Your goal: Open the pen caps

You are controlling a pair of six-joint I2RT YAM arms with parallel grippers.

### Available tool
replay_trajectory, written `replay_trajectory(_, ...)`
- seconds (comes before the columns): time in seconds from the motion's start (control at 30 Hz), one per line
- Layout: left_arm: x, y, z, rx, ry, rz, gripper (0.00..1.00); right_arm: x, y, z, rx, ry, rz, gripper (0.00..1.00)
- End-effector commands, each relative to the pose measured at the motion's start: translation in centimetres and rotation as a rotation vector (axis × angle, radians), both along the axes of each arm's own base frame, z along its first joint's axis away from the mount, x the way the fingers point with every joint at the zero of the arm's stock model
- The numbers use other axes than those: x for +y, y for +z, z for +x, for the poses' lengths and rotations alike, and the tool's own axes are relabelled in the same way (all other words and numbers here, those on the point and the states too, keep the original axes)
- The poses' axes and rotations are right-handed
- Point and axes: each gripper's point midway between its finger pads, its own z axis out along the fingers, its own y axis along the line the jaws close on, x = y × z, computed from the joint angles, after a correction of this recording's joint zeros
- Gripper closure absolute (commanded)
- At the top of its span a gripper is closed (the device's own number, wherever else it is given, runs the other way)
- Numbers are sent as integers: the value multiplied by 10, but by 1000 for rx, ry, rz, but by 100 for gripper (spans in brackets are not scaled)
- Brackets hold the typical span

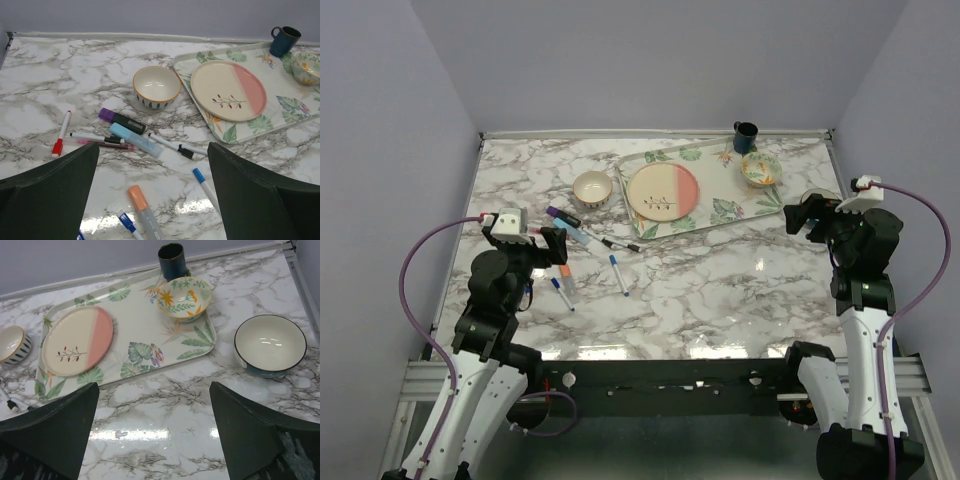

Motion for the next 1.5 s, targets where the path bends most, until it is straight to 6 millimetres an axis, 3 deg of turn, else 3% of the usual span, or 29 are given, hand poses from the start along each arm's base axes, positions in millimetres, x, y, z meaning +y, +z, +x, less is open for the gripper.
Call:
replay_trajectory(0.0, -2, 10, -2, -31, -14, -8, 1, 2, 14, -1, -30, 15, 3, 0)
replay_trajectory(0.17, -2, 10, -1, -28, -12, -7, 1, 12, 10, -4, -45, 93, -31, 0)
replay_trajectory(0.33, -4, 14, -2, -34, -15, -36, 1, 46, 1, -18, -143, 354, -178, 0)
replay_trajectory(0.5, -15, 10, -3, 49, -23, -198, 1, 77, -12, -39, -192, 614, -270, 0)
replay_trajectory(0.6, -22, -1, -4, 130, -21, -277, 1, 84, -19, -45, -159, 684, -268, 0)
replay_trajectory(0.8, -37, -35, -1, 333, -11, -375, 1, 88, -23, -47, -75, 750, -233, 0)
replay_trajectory(1.03, -57, -106, 4, 600, 15, -255, 1, 81, -26, -43, -58, 703, -252, 0)
replay_trajectory(1.13, -65, -127, 7, 665, 44, -196, 1, 83, -26, -44, -57, 713, -242, 0)
replay_trajectory(1.23, -68, -137, 16, 688, 106, -181, 2, 83, -27, -44, -53, 715, -236, 0)
replay_trajectory(1.47, -88, -157, 34, 744, 182, -110, 20, 83, -28, -43, -42, 714, -227, 0)
